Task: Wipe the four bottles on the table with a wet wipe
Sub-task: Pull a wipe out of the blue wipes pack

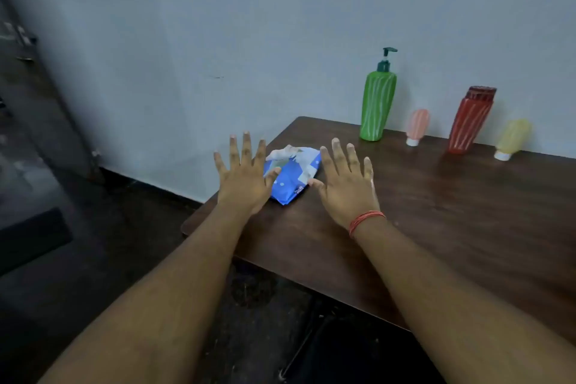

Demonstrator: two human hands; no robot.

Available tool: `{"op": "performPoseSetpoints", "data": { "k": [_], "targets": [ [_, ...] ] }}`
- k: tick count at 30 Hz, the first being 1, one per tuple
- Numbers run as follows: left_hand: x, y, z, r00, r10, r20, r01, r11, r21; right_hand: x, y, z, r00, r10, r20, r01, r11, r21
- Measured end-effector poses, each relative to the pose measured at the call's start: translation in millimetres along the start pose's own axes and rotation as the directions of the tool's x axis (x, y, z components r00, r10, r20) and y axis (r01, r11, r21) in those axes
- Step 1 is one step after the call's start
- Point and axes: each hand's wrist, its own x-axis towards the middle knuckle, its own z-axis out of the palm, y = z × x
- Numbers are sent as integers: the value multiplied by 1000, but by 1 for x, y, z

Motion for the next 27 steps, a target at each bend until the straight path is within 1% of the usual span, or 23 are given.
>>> {"op": "performPoseSetpoints", "data": {
  "k": [2,5,9,12,14,16,18,20,22,25,27],
  "targets": [
    [-1,-8,3,997,-66,26,67,998,-20,5,-15,4,1000,-23,17,22,1000,20],
    [-4,-18,18,995,-99,23,101,993,-57,14,-34,15,998,-56,19,54,996,67],
    [2,-20,26,987,-151,59,157,978,-136,24,-49,23,992,-121,-32,124,987,106],
    [5,-19,26,986,-136,94,150,976,-157,32,-56,31,973,-208,-101,218,971,98],
    [5,-20,26,987,-114,113,133,975,-180,38,-60,35,958,-243,-151,256,964,72],
    [5,-20,25,989,-93,112,117,964,-237,43,-65,39,947,-253,-199,271,960,65],
    [4,-20,22,994,-81,68,98,948,-304,48,-72,41,933,-277,-229,302,950,81],
    [4,-20,21,997,-74,17,76,940,-332,53,-77,41,934,-294,-204,315,946,77],
    [4,-20,24,997,-81,-5,75,941,-330,56,-81,39,953,-278,-121,287,956,64],
    [6,-22,29,991,-129,-30,109,921,-375,59,-80,36,972,-232,29,230,971,65],
    [9,-24,31,987,-154,-44,122,902,-415,59,-78,34,973,-217,73,211,974,82]
  ]
}}
